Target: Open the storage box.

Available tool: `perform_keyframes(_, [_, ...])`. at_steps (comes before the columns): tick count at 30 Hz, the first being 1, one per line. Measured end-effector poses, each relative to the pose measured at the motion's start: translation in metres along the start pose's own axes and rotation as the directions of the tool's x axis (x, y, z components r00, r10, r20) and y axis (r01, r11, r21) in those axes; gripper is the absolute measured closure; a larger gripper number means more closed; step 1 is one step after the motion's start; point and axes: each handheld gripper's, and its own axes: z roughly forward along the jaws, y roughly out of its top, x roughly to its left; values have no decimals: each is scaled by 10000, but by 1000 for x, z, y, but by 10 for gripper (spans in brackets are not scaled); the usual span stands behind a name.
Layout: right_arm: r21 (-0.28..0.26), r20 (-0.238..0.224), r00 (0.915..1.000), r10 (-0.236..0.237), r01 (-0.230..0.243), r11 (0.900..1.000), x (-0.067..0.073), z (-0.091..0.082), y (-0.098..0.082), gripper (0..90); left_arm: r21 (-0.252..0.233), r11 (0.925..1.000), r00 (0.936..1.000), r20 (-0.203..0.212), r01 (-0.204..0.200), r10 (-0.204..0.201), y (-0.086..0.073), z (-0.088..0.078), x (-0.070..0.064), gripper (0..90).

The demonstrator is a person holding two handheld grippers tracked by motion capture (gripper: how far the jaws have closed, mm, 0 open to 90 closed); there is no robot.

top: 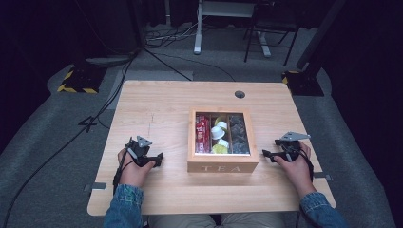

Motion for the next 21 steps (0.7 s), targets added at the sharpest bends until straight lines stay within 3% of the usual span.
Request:
perform_keyframes(3, [-1, 5, 10000, 7, -7, 10000, 0, 0, 0, 193, 140, 9999, 10000, 63, 42, -43, 4, -3, -2, 255])
perform_keyframes(9, [-8, 5, 10000, -7, 7, 10000, 0, 0, 0, 195, -242, 9996, 9997, 236, -109, 115, 17, -20, -9, 260])
perform_keyframes(13, [-8, 2, 10000, -8, 8, 10000, 0, 0, 0, 195, -145, 9997, 9990, 384, -213, 218, 22, -31, -13, 266])
perform_keyframes(21, [-9, 3, 10000, -5, 5, 10000, 0, 0, 0, 195, -222, 9971, 9956, 580, -725, 737, 33, -49, -28, 272])
